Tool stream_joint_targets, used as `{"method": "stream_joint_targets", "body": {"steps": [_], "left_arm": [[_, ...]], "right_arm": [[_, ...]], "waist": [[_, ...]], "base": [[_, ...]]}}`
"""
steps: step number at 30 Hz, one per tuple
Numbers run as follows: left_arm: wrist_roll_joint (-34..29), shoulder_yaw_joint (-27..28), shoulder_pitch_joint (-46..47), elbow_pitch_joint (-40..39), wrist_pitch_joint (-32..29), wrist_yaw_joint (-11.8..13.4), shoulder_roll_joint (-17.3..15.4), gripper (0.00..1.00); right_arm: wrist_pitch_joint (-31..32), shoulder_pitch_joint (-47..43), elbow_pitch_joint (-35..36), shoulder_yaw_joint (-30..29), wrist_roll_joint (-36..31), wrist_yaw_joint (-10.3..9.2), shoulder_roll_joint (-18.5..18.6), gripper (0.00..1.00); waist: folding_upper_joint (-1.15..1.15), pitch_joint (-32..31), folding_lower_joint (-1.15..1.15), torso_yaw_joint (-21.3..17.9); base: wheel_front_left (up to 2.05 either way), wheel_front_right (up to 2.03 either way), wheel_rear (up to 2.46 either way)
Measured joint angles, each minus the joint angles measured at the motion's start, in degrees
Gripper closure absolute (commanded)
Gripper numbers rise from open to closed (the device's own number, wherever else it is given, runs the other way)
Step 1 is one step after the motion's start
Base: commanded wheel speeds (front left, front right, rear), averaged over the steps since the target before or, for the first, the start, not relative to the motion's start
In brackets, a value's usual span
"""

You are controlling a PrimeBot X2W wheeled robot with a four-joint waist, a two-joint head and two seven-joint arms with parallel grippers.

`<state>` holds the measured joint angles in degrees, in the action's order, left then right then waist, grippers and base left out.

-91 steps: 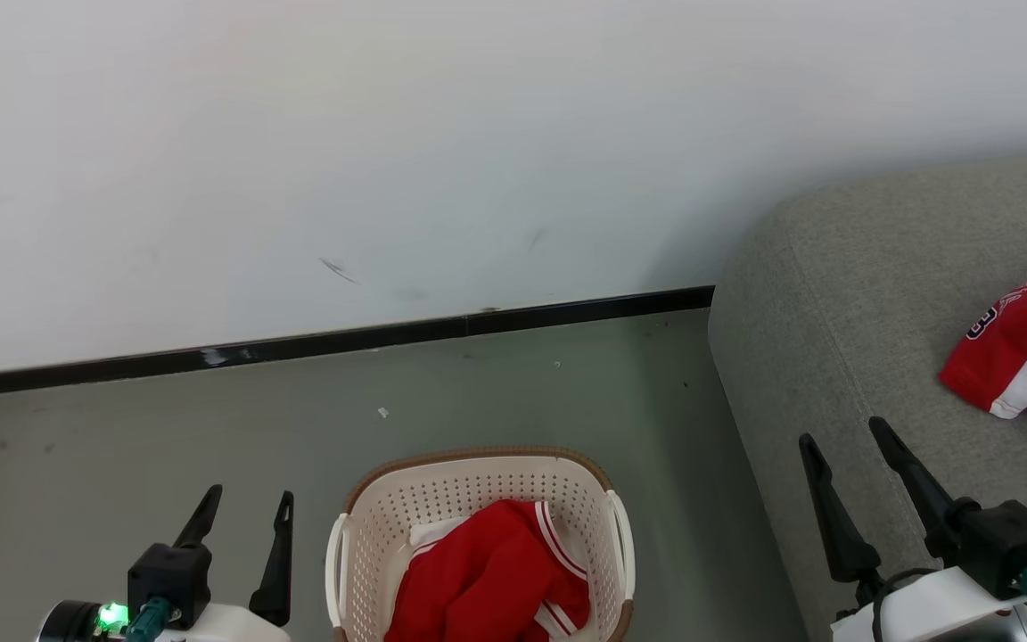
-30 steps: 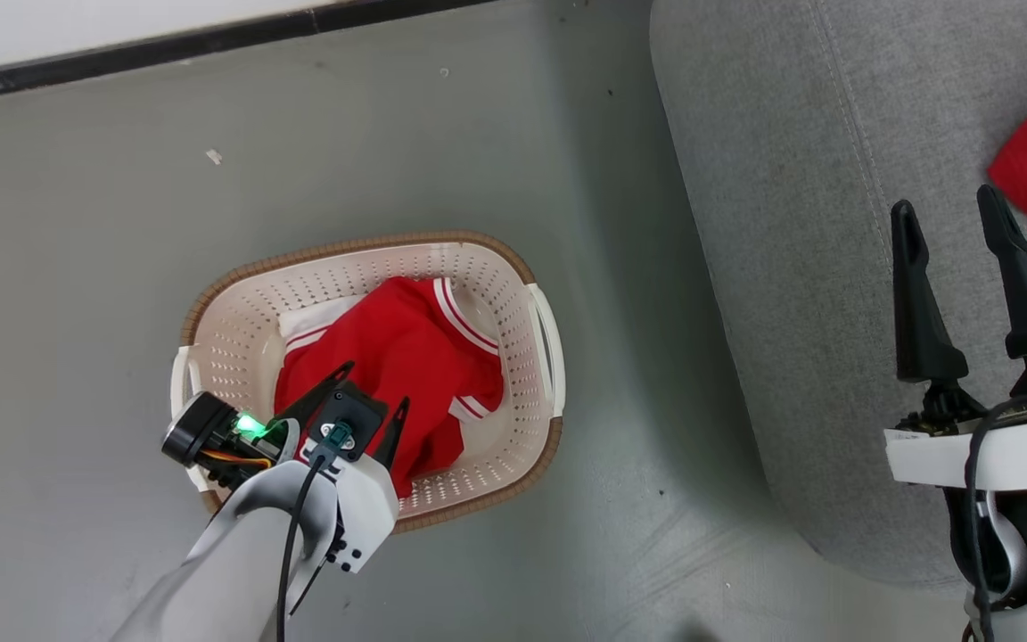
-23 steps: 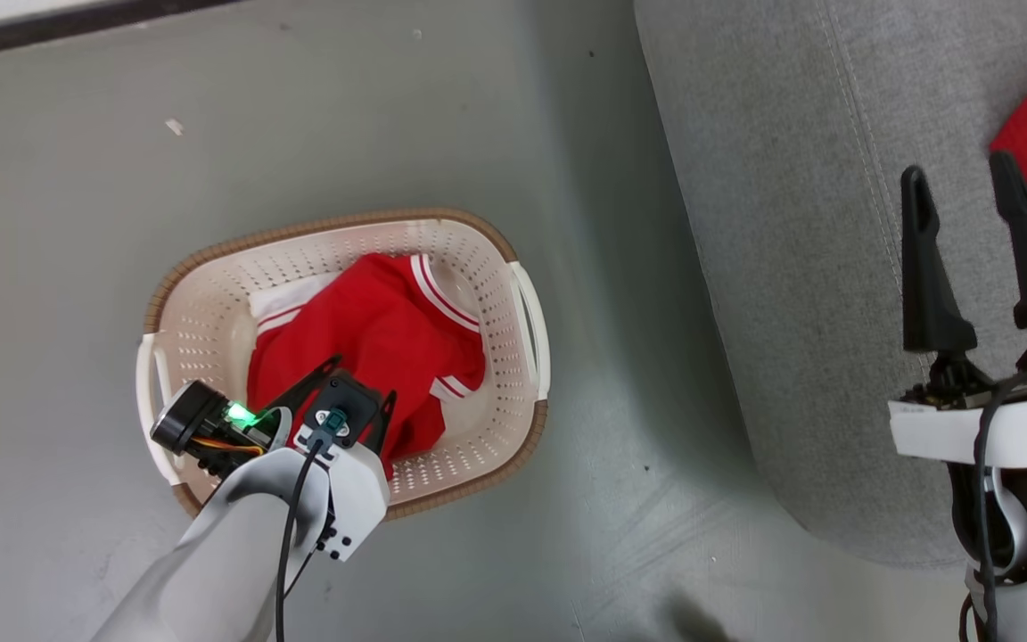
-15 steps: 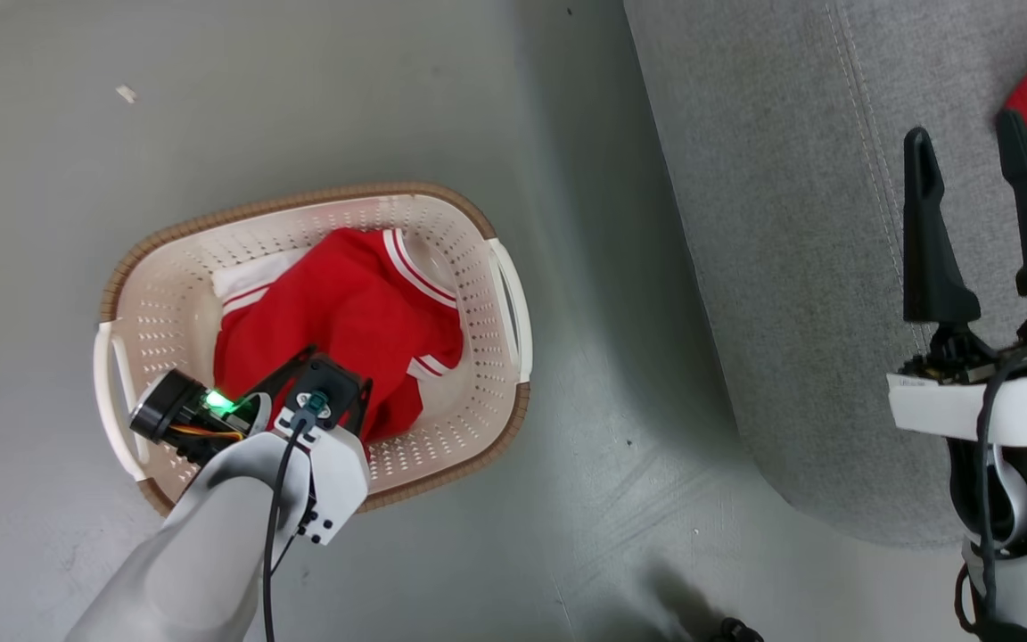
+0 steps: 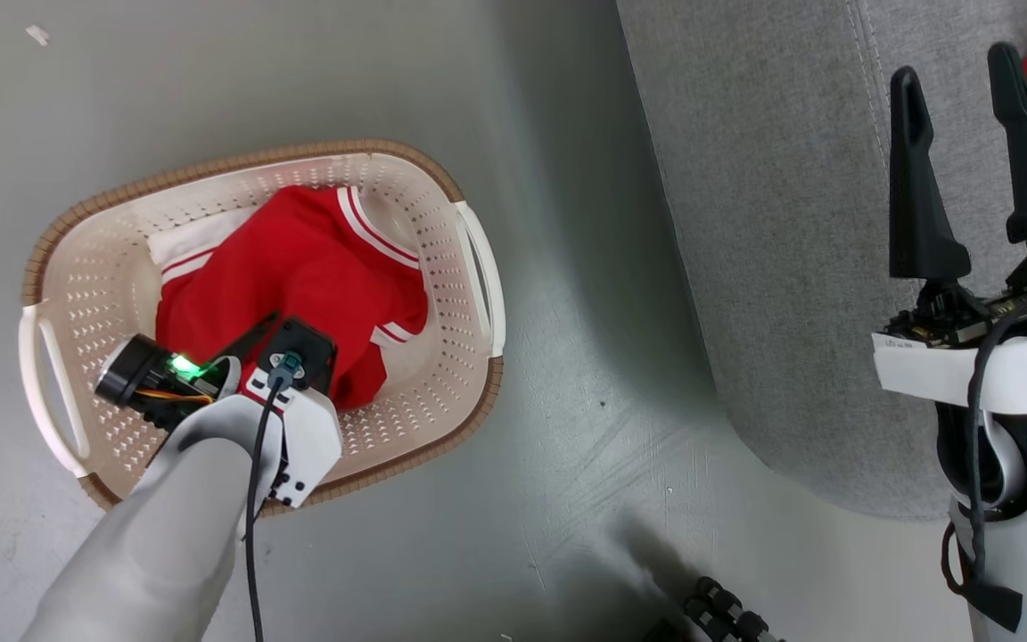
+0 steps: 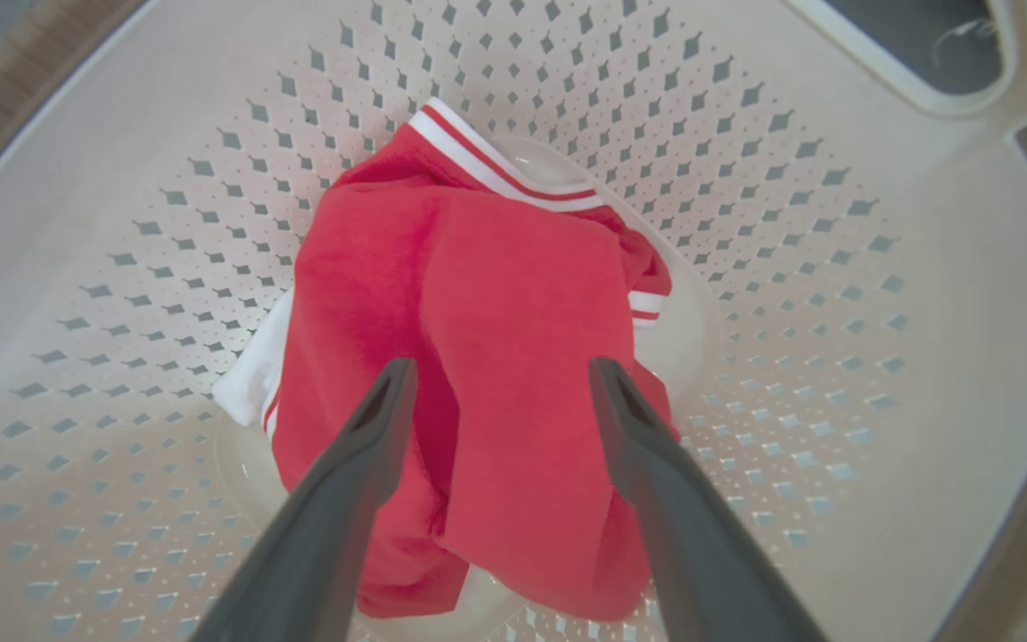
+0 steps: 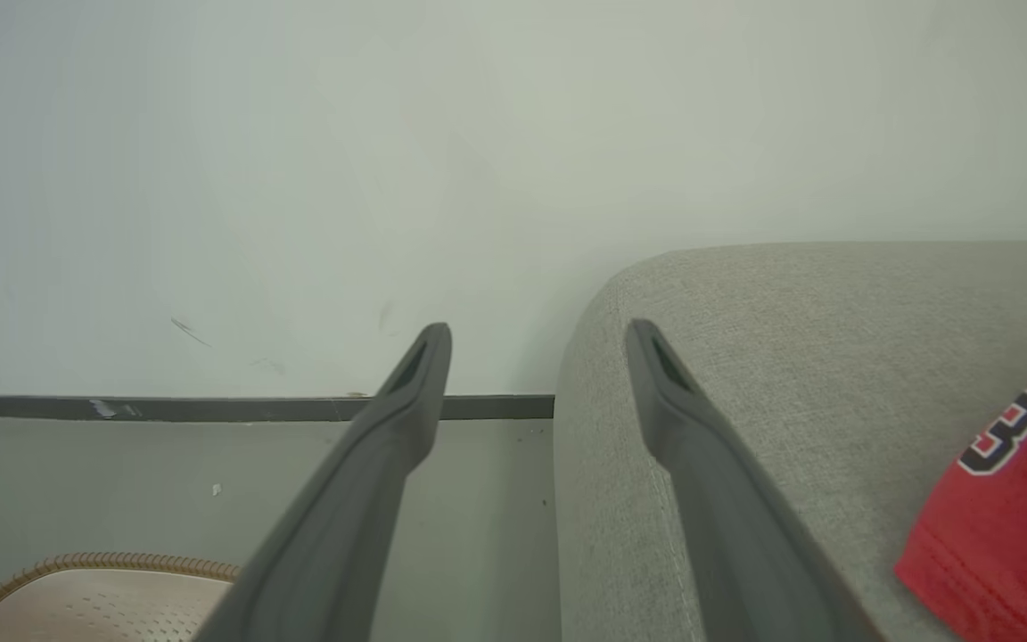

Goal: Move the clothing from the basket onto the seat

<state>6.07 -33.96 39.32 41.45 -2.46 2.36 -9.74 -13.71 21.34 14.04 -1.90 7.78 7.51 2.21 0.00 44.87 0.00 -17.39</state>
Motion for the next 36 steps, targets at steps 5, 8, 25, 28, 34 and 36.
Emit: {"method": "stream_joint_targets", "body": {"steps": [5, 8, 25, 28, 34, 36], "left_arm": [[-0.67, -0.05, 1.7, 2.36, -0.35, 0.0, -1.09, 0.0], [-1.2, -0.07, 2.44, 3.67, -0.51, 0.0, -1.2, 0.0], [-1.71, 1.08, 7.45, 8.79, -1.02, 1.0, -2.85, 0.0], [-1.71, 1.15, 7.57, 9.33, -1.02, 1.02, -2.87, 0.0], [-1.7, 1.1, 8.68, 9.91, -0.98, 0.94, -2.23, 1.0], [-1.7, 0.94, 8.68, 10.07, -0.43, 0.93, -1.66, 1.0]], "right_arm": [[-0.19, 1.49, -0.18, 0.8, 0.49, 0.0, 0.02, 0.0], [-0.49, 1.98, -0.36, 0.96, 0.76, 0.0, 0.02, 0.0], [-0.75, 5.04, -2.07, 1.75, 3.05, 0.0, 0.02, 0.0], [-0.75, 5.08, -2.26, 2.11, 3.33, 0.0, 0.02, 0.0], [-0.76, 7.28, -3.15, 2.25, 3.53, 0.0, 0.02, 0.0], [-0.76, 7.76, -3.19, 2.11, 3.54, 0.0, 0.02, 0.0]], "waist": [[0.0, 2.17, 0.0, -0.81], [0.0, 3.21, 0.0, -1.18], [0.0, 8.12, 0.0, -3.45], [0.0, 8.54, 0.0, -3.69], [0.0, 9.56, 0.0, -4.29], [0.0, 9.6, 0.0, -4.33]], "base": [[0.0, 0.0, 0.0], [0.0, 0.0, 0.0], [0.0, 0.0, 0.0], [0.0, 0.0, 0.0], [0.0, 0.0, 0.0], [0.0, 0.0, 0.0]]}}
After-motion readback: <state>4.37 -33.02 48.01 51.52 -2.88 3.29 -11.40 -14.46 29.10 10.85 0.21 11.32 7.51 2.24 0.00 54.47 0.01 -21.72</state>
